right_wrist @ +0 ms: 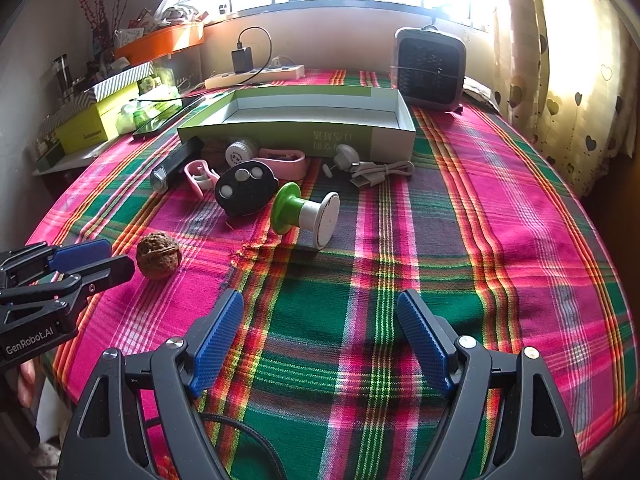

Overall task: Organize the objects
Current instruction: 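Grasp the walnut with the left tool while the right tool approaches the green-white spool, then close the right tool on the green-and-white spool while the left tool holds the walnut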

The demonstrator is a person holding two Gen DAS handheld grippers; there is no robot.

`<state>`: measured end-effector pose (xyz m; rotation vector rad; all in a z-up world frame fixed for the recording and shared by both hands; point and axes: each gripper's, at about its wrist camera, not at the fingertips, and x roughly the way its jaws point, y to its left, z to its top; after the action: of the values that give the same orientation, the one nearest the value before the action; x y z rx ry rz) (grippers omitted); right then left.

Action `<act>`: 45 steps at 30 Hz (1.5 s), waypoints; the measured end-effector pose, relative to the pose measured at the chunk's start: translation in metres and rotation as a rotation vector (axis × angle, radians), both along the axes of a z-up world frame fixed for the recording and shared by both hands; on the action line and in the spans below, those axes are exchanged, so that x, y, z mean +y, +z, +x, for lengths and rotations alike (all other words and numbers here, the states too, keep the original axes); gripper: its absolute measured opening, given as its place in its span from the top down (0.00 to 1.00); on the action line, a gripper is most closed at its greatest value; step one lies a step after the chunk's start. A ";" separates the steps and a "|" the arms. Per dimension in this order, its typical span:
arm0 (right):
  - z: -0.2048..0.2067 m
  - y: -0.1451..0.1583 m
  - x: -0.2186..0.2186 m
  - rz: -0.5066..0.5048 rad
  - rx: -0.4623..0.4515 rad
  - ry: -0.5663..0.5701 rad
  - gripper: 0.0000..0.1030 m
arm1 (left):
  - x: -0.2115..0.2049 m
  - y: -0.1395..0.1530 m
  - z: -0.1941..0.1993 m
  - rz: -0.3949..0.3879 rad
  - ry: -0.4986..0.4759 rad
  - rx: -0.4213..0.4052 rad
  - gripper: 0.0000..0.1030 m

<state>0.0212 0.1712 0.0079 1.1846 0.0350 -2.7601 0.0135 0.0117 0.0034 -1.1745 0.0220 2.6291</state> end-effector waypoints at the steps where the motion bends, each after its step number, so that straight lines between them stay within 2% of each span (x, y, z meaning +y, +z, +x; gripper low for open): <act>1: 0.000 0.000 0.001 -0.005 0.001 -0.002 0.23 | 0.002 0.001 0.001 0.011 -0.016 0.002 0.62; 7: -0.003 0.001 0.010 -0.026 -0.003 -0.015 0.23 | 0.012 0.006 0.006 0.064 -0.103 0.011 0.60; 13: -0.006 0.001 0.016 -0.029 -0.006 -0.035 0.23 | 0.033 0.006 0.001 0.037 -0.165 0.014 0.60; 25: -0.011 0.001 0.021 -0.025 -0.010 -0.045 0.23 | 0.038 -0.001 -0.016 -0.011 -0.131 -0.005 0.60; 27: -0.013 0.001 0.021 -0.025 -0.012 -0.048 0.23 | 0.036 -0.001 -0.018 -0.009 -0.125 -0.006 0.62; 29: -0.015 0.001 0.022 -0.028 -0.016 -0.051 0.23 | 0.034 0.000 -0.020 -0.009 -0.114 -0.002 0.73; 37: -0.022 0.006 0.016 -0.047 -0.024 -0.042 0.23 | 0.021 0.000 -0.029 -0.009 -0.055 0.001 0.73; 45: -0.036 0.017 -0.001 -0.041 0.013 -0.029 0.23 | 0.012 0.000 -0.037 -0.014 -0.028 -0.005 0.73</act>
<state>-0.0144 0.1701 0.0249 1.1663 -0.0376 -2.7787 -0.0239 0.0241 0.0033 -1.1767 0.0550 2.6057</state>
